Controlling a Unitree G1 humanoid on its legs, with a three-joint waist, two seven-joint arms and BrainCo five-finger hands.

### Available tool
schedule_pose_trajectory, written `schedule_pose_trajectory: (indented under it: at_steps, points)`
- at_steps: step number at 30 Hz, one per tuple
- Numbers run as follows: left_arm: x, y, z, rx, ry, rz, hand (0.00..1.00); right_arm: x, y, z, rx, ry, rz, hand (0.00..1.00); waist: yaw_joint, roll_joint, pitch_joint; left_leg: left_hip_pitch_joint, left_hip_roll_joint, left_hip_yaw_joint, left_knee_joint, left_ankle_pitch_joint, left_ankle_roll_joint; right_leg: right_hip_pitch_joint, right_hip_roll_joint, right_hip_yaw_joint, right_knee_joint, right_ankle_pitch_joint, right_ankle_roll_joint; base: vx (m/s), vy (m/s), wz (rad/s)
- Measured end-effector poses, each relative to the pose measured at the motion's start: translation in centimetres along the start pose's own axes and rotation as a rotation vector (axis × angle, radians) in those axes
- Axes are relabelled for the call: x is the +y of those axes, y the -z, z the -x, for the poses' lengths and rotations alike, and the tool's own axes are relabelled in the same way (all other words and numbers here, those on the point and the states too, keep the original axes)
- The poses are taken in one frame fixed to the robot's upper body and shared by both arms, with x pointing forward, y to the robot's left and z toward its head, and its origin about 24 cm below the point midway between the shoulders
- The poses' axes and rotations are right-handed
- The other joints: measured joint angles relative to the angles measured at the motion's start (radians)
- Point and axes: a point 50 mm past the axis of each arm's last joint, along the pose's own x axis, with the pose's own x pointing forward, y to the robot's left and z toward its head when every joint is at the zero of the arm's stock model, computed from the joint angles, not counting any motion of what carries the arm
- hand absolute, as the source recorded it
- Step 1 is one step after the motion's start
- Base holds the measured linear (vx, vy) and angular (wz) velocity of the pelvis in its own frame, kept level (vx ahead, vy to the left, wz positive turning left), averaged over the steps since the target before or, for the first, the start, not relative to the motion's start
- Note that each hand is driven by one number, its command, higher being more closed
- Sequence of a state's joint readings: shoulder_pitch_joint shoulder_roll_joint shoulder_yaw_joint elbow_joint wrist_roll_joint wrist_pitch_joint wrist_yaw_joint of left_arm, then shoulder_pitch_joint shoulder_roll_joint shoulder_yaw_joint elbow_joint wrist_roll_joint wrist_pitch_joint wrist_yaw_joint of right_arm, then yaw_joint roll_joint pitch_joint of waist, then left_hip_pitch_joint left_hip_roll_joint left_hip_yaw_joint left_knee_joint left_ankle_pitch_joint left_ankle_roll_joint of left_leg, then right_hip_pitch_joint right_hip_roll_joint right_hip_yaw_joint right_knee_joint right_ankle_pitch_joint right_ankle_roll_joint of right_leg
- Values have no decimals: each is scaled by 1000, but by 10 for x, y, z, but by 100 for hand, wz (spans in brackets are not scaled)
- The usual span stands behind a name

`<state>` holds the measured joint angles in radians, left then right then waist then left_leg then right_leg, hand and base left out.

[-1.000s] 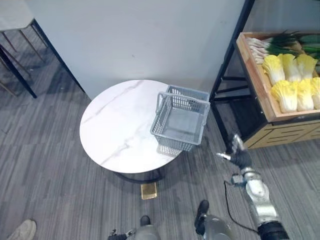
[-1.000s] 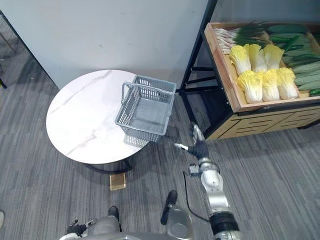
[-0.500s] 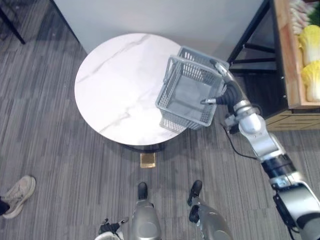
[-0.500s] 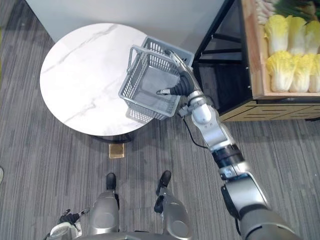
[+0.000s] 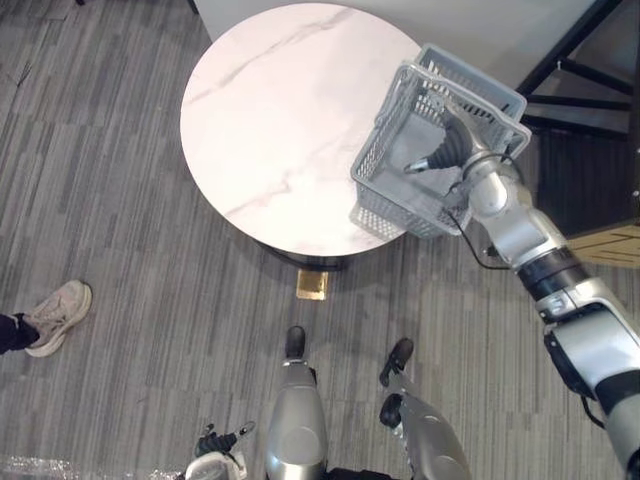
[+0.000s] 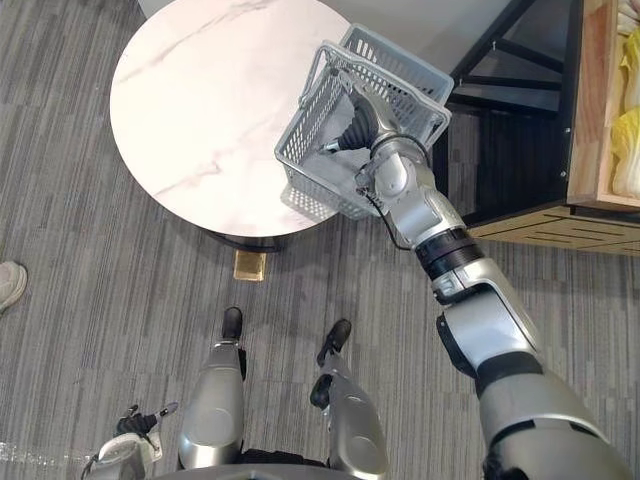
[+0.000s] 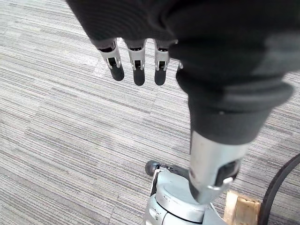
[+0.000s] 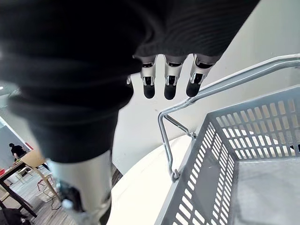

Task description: Pick vegetable in the basket

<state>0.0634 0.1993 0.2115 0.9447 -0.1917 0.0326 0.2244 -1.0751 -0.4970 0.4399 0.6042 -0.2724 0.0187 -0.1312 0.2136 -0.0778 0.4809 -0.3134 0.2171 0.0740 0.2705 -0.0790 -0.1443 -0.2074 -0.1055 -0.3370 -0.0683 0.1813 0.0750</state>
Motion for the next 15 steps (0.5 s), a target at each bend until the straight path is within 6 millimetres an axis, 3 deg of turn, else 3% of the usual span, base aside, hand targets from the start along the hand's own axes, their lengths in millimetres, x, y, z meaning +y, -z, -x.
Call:
schedule_pose_trajectory:
  at_steps: [4,5,15]
  points:
    - [-1,-2,0,-10,-3,-2,0,-21,-3,-6,5,81,25,0,8,4,15,-14,5,-2,7,0,-1,-8,2,-1,-5,6,-3,13,9,-1]
    - [-4,-4,0,-17,5,-9,0,-37,-6,-10,18,142,43,0,10,5,23,-21,6,0,11,-1,-1,-16,7,3,-6,11,-6,63,34,-5]
    - [-4,-9,1,-39,-15,-5,0,-48,-9,-14,35,200,69,0,12,5,23,-21,10,0,17,-2,-2,-16,11,6,-4,11,-6,7,4,0]
